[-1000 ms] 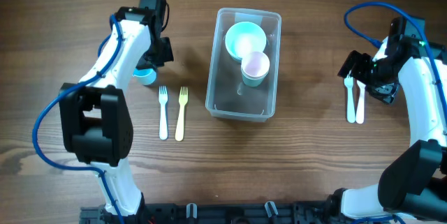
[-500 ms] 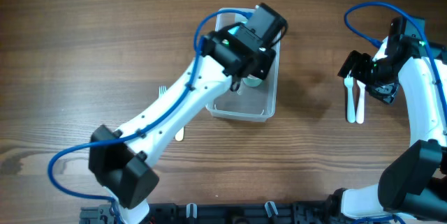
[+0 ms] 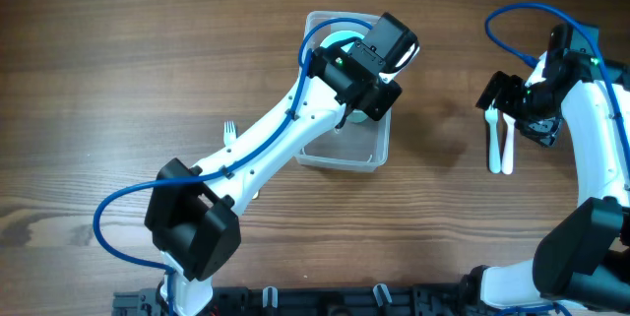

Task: Pack container
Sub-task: 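Stack the blue cup into the cups in the container, then move the left gripper down to the blue and yellow forks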

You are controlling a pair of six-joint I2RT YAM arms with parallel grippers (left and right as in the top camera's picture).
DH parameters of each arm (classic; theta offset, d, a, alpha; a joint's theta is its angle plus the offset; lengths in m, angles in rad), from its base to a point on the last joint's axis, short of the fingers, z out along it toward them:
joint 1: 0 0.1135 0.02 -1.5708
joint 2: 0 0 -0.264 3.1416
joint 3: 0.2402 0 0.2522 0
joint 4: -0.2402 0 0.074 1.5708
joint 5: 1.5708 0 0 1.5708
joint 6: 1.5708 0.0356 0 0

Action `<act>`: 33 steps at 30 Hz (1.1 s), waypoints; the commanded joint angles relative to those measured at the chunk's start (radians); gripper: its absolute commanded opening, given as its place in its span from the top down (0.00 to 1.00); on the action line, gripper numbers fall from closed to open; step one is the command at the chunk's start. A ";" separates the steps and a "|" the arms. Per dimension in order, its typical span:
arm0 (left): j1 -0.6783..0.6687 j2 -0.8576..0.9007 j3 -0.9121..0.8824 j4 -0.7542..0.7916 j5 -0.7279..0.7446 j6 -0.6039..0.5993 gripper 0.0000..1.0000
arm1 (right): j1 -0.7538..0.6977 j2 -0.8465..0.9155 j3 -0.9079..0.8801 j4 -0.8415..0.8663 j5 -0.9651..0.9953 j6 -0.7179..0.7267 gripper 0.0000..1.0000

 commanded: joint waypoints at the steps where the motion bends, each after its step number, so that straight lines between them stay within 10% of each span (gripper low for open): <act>1: 0.002 0.008 0.003 0.006 -0.027 0.021 0.23 | 0.006 0.012 -0.002 -0.004 -0.017 0.000 0.02; 11: 0.143 -0.224 0.003 -0.222 -0.187 -0.333 0.25 | 0.006 0.012 -0.002 -0.002 -0.016 -0.004 0.00; 15: 0.343 -0.216 0.001 -0.444 -0.042 -0.428 0.00 | 0.006 0.012 -0.002 0.008 -0.016 -0.002 0.00; 19: 0.419 -0.209 -0.084 -0.531 0.001 -0.481 0.23 | 0.006 0.012 -0.002 0.006 -0.016 -0.002 0.00; 33: 0.422 -0.209 -0.735 0.043 0.087 -0.420 0.32 | 0.006 0.012 -0.002 0.001 -0.016 -0.002 0.00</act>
